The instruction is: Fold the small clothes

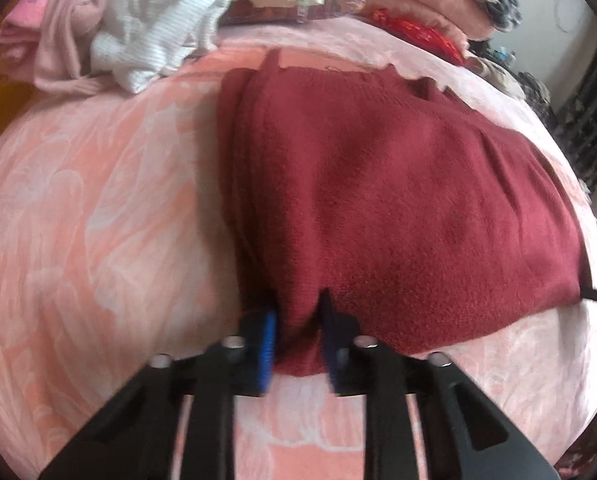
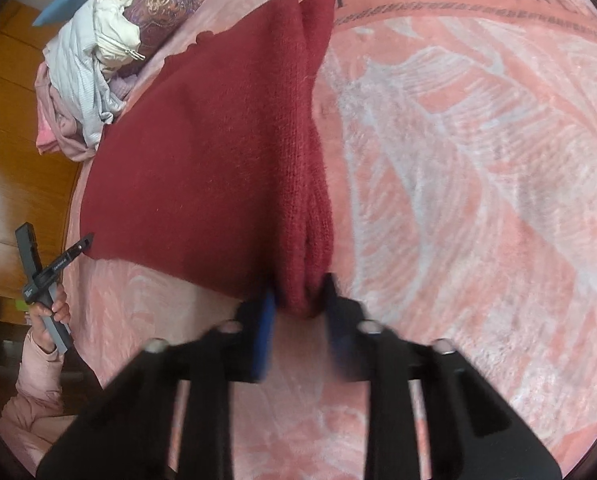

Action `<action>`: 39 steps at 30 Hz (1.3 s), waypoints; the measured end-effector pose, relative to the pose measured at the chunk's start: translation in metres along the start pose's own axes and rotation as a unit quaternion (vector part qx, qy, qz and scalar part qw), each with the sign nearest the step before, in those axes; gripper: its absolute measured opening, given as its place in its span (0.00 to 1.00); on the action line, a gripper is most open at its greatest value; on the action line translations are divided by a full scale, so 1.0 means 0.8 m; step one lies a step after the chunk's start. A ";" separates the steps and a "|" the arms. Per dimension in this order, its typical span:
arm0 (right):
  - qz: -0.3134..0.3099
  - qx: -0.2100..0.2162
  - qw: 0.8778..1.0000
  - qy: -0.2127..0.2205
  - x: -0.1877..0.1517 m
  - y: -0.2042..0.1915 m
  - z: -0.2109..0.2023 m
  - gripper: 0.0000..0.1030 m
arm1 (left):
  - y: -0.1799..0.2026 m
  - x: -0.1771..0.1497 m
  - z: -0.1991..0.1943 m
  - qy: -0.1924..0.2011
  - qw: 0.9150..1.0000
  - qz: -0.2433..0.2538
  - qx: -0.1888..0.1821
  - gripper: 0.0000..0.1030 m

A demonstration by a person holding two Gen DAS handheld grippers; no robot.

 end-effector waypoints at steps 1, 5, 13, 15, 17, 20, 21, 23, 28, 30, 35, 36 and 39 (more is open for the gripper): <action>-0.009 -0.008 1.000 0.003 -0.001 -0.001 -0.003 0.13 | -0.002 0.001 -0.002 -0.001 1.000 -0.006 -0.004 0.14; -0.035 -0.035 0.999 0.002 -0.007 -0.002 -0.010 0.12 | -0.008 0.001 -0.007 -0.004 1.000 -0.014 -0.018 0.13; -0.023 -0.040 0.999 -0.009 -0.011 0.013 0.005 0.13 | -0.006 -0.003 0.007 -0.008 1.000 0.002 -0.005 0.13; -0.023 -0.043 0.999 -0.007 -0.012 0.012 0.004 0.14 | -0.006 -0.003 0.003 -0.004 1.000 -0.001 0.000 0.15; -0.015 -0.039 0.999 -0.006 -0.011 0.012 0.003 0.15 | -0.002 -0.003 -0.007 0.008 1.000 0.006 0.020 0.16; -0.007 -0.034 0.999 -0.001 -0.008 0.009 -0.005 0.18 | 0.007 -0.003 -0.022 0.021 0.999 0.015 0.040 0.16; -0.007 -0.035 0.999 0.001 -0.007 0.007 -0.008 0.18 | 0.009 -0.003 -0.028 0.025 0.999 0.014 0.043 0.16; -0.010 -0.037 0.999 0.006 -0.002 0.004 -0.014 0.20 | 0.013 -0.002 -0.040 0.032 0.998 0.010 0.043 0.16; -0.017 -0.040 0.998 0.037 0.012 -0.009 -0.040 0.22 | 0.044 0.004 -0.081 0.075 0.996 0.038 0.040 0.16; -0.020 -0.037 0.998 0.047 0.018 -0.015 -0.048 0.22 | 0.061 0.006 -0.093 0.088 0.994 0.052 0.036 0.16; -0.043 -0.049 0.996 0.053 0.031 -0.035 -0.041 0.29 | 0.092 0.008 -0.104 0.103 0.991 0.079 0.030 0.16; -0.047 -0.058 0.996 0.052 0.034 -0.036 -0.036 0.32 | 0.097 0.009 -0.104 0.105 0.990 0.085 0.031 0.16; -0.040 -0.066 0.996 0.036 0.036 -0.030 -0.016 0.33 | 0.105 0.009 -0.099 0.106 0.989 0.094 0.034 0.16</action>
Point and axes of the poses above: each gripper's, at about its wrist camera, not at the fingertips, and z roughly the way its jaws point, y to its right, x to its top, the point moved 10 cm from there along z, roughly the way its jaws point, and after that the axes turned 1 degree about z, right-handed, at the moved point
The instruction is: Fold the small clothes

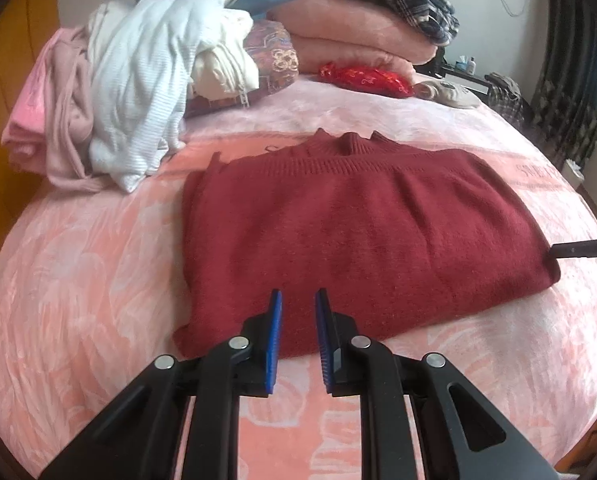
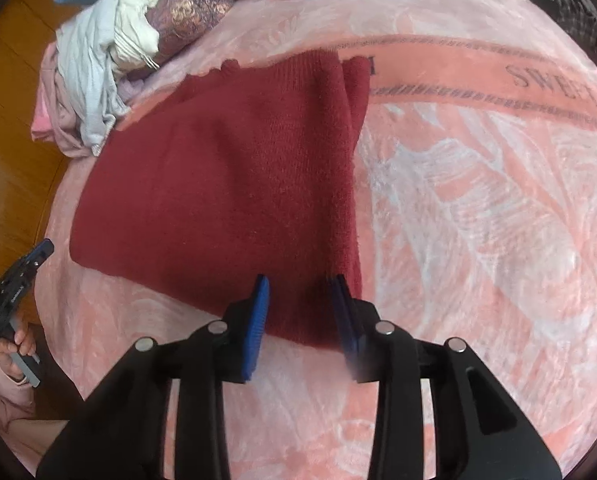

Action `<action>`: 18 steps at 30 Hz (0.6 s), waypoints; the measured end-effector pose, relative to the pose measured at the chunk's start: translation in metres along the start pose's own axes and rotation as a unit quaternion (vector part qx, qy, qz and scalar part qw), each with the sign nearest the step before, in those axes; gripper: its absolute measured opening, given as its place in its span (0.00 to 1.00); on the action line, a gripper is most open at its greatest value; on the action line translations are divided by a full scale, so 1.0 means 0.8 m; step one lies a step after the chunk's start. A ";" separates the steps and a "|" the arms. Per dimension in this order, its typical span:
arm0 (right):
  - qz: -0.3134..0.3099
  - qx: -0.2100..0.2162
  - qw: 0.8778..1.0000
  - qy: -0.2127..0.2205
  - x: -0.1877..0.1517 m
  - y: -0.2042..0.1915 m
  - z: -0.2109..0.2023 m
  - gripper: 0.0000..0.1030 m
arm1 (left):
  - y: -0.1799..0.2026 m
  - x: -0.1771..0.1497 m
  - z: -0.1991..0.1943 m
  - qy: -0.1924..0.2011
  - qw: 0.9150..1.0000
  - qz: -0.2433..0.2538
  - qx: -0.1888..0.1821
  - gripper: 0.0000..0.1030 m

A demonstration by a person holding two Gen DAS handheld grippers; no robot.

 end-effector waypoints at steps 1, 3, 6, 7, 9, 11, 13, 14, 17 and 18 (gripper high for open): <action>0.000 -0.002 1.000 -0.004 0.000 0.001 0.004 0.33 | 0.001 -0.001 0.002 -0.002 1.000 0.000 -0.001 0.16; 0.002 -0.005 1.000 -0.014 -0.002 0.004 0.017 0.29 | 0.002 -0.004 0.008 -0.007 1.000 0.000 0.000 0.16; 0.000 -0.020 1.000 -0.023 -0.005 0.009 0.029 0.22 | 0.001 -0.008 0.025 -0.016 1.000 0.004 0.007 0.16; -0.004 -0.025 0.999 -0.023 -0.006 0.009 0.032 0.21 | -0.002 -0.011 0.033 -0.024 1.000 0.001 0.008 0.17; -0.012 -0.036 0.999 -0.023 -0.008 0.009 0.037 0.19 | -0.008 -0.018 0.051 -0.042 0.999 -0.005 0.007 0.19; -0.016 -0.039 0.999 -0.022 -0.008 0.008 0.037 0.19 | -0.020 -0.033 0.081 -0.080 0.997 -0.018 0.012 0.20; -0.016 -0.032 0.999 -0.021 -0.005 0.004 0.033 0.20 | -0.032 -0.045 0.099 -0.102 0.994 -0.047 0.002 0.21; -0.010 -0.023 1.000 -0.017 -0.002 0.002 0.026 0.23 | -0.036 -0.045 0.100 -0.100 0.993 -0.058 -0.001 0.21; -0.001 -0.011 1.000 0.002 0.017 -0.002 0.004 0.37 | -0.036 -0.033 0.090 -0.092 0.994 -0.062 -0.005 0.20; -0.001 -0.015 1.000 0.010 0.027 -0.001 -0.003 0.41 | -0.033 -0.027 0.084 -0.085 0.994 -0.063 -0.008 0.22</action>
Point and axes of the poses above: each gripper's, at about its wrist camera, not at the fingertips, and z roughly the way its jaws point, y to its right, x to its top, the point moved 10 cm from there along z, roughly the way its jaws point, and after that the axes turned 1 degree about z, right-handed, at the moved point
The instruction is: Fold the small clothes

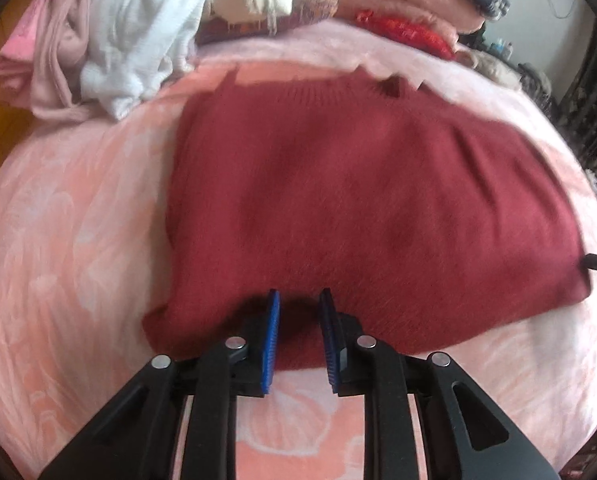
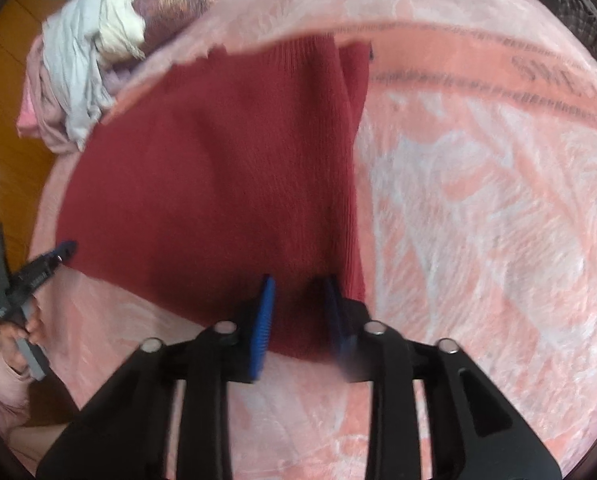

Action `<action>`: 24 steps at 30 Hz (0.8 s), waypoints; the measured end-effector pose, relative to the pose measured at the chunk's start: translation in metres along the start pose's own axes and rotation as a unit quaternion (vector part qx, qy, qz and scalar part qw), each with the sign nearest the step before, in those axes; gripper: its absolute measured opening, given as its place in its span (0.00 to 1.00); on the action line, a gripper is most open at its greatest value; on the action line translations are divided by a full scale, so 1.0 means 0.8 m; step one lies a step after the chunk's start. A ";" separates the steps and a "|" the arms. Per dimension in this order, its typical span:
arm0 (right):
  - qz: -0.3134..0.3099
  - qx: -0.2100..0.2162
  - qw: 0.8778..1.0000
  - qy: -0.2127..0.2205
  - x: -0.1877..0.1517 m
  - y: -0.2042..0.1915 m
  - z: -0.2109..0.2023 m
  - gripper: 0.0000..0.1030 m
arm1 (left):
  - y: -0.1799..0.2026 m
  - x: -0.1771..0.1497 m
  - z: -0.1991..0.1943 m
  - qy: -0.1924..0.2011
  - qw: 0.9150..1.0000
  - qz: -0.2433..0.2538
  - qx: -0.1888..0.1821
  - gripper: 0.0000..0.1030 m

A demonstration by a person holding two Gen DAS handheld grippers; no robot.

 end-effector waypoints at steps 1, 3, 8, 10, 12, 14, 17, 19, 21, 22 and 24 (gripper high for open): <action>0.003 -0.010 1.000 0.011 0.014 0.004 -0.008 0.42 | 0.006 0.008 -0.008 0.009 1.000 0.002 -0.005 0.27; 0.014 0.002 1.000 0.010 0.031 0.007 -0.010 0.44 | 0.016 0.023 -0.017 0.022 1.000 0.005 -0.010 0.35; 0.020 -0.007 1.000 -0.014 0.054 0.021 0.010 0.53 | 0.039 0.056 -0.005 0.022 0.999 0.014 -0.025 0.40; 0.019 -0.009 0.999 -0.028 0.058 0.027 0.024 0.54 | 0.044 0.063 0.013 0.005 0.999 0.005 -0.041 0.41; 0.027 -0.022 0.999 -0.035 0.061 0.041 0.035 0.54 | 0.043 0.067 0.033 -0.012 0.999 -0.007 -0.043 0.41; 0.040 -0.012 0.998 -0.042 0.062 0.049 0.043 0.54 | 0.041 0.068 0.047 -0.021 0.999 -0.011 -0.042 0.41; 0.055 0.005 0.997 -0.051 0.062 0.056 0.055 0.54 | 0.039 0.068 0.056 -0.025 0.999 -0.008 -0.046 0.41; 0.058 0.008 0.997 -0.056 0.063 0.055 0.060 0.54 | 0.040 0.067 0.057 -0.026 0.999 -0.001 -0.046 0.41; 0.057 0.010 0.996 -0.061 0.061 0.056 0.063 0.52 | 0.040 0.066 0.059 -0.029 0.998 -0.001 -0.050 0.41; 0.056 0.015 0.996 -0.063 0.061 0.053 0.066 0.51 | 0.038 0.065 0.060 -0.031 0.998 -0.006 -0.054 0.41; 0.055 0.020 0.996 -0.069 0.059 0.050 0.073 0.47 | 0.036 0.064 0.062 -0.035 0.998 -0.011 -0.058 0.41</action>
Point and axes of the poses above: each gripper's, at about its wrist camera, not at the fingertips, and z roughly the way its jaws point, y to its right, x to its top, the point moved 10 cm from there along z, roughly the way its jaws point, and after that the axes turned 1 degree about z, right-handed, at the moved point
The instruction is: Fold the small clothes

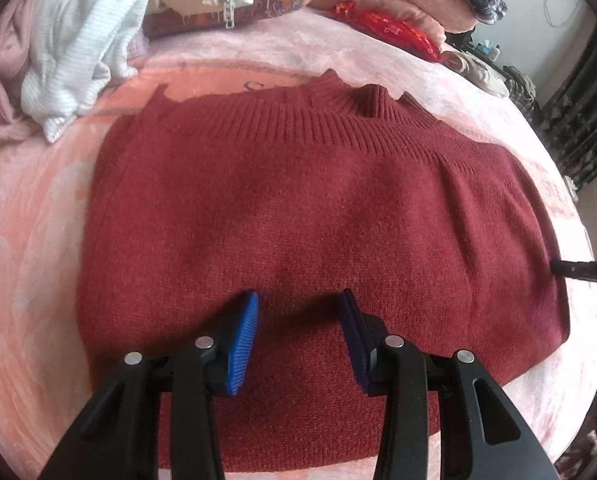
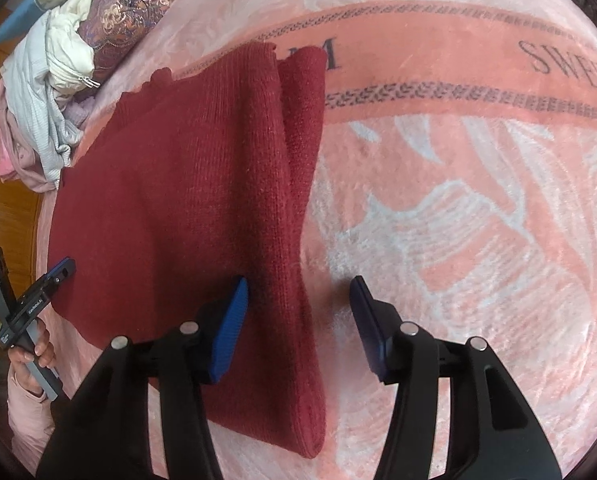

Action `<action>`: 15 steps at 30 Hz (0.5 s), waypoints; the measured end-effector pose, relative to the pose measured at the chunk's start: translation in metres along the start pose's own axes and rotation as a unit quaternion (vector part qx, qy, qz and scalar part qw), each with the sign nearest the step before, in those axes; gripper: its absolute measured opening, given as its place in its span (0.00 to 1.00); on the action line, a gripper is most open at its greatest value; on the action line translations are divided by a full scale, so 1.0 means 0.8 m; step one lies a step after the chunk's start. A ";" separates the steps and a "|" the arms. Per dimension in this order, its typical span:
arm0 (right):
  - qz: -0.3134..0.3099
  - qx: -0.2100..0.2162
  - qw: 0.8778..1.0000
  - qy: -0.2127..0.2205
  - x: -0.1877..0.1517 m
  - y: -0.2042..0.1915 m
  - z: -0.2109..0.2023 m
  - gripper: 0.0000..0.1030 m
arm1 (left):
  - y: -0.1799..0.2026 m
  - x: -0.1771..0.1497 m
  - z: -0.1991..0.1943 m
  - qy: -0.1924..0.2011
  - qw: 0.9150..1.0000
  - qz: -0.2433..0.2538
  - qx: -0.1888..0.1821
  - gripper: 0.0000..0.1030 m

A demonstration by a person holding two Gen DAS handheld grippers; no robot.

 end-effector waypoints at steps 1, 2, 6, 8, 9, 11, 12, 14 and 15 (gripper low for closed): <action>0.001 0.003 1.000 -0.001 0.000 0.000 0.003 0.46 | -0.001 -0.001 0.000 -0.002 1.000 0.001 0.000 0.41; 0.005 0.006 1.000 -0.003 -0.001 0.000 0.006 0.45 | -0.001 -0.001 0.002 -0.003 1.000 0.003 0.001 0.41; 0.014 0.038 0.999 -0.006 -0.003 -0.011 0.011 0.23 | 0.000 -0.002 0.004 -0.006 1.000 0.004 0.001 0.42; 0.006 0.027 1.000 -0.002 -0.002 -0.013 0.012 0.21 | -0.001 -0.002 0.005 -0.007 1.000 0.006 -0.004 0.42; 0.000 0.021 1.000 0.000 -0.002 -0.015 0.012 0.21 | -0.002 -0.002 0.005 -0.007 1.000 0.007 -0.005 0.42; 0.002 0.020 1.000 0.001 -0.002 -0.013 0.013 0.21 | -0.002 -0.001 0.006 -0.009 1.000 0.011 -0.009 0.42; 0.003 0.021 1.000 0.002 -0.002 -0.011 0.014 0.20 | -0.003 -0.001 0.006 -0.010 1.000 0.010 -0.012 0.42; 0.007 0.026 1.000 0.011 -0.003 -0.009 0.021 0.20 | -0.003 -0.002 0.006 -0.010 1.000 0.010 -0.014 0.42; 0.007 0.029 0.999 0.015 -0.005 -0.007 0.022 0.20 | -0.003 -0.002 0.006 -0.010 1.000 0.012 -0.014 0.42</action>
Point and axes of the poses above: each gripper's, at about its wrist camera, not at the fingertips, and z roughly the way its jaws point, y to its right, x to its top, the point moved 10 cm from there along z, roughly the way its jaws point, and after that the axes turned 1 degree about z, right-handed, at the moved point
